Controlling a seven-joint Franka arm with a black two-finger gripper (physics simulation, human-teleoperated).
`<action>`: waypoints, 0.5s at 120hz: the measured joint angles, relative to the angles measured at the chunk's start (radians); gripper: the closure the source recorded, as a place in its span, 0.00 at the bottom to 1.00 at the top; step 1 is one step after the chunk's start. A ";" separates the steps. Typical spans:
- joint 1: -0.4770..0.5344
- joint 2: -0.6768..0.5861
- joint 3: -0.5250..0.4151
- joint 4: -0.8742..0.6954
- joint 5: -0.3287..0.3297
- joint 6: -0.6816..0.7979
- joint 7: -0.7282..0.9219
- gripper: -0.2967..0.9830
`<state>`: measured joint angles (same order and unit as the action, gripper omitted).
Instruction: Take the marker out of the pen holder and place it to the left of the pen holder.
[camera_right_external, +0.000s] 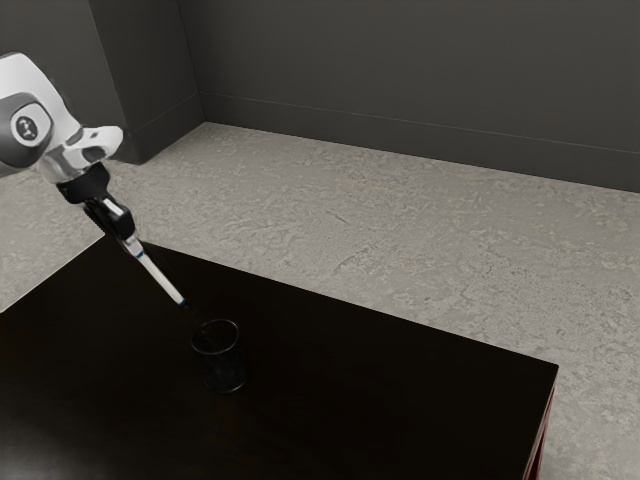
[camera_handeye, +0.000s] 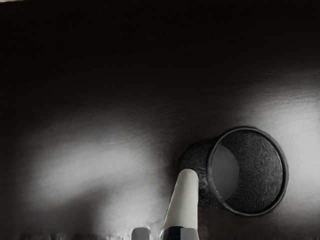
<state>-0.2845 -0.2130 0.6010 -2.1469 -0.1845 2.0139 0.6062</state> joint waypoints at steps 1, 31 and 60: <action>0.001 -0.001 0.010 0.002 0.007 -0.003 0.000 0.85; -0.042 0.023 0.086 -0.068 0.213 -0.066 -0.050 0.85; -0.060 0.027 0.086 -0.101 0.265 -0.108 -0.113 0.63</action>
<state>-0.3450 -0.1859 0.6873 -2.2478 0.0803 1.9062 0.4930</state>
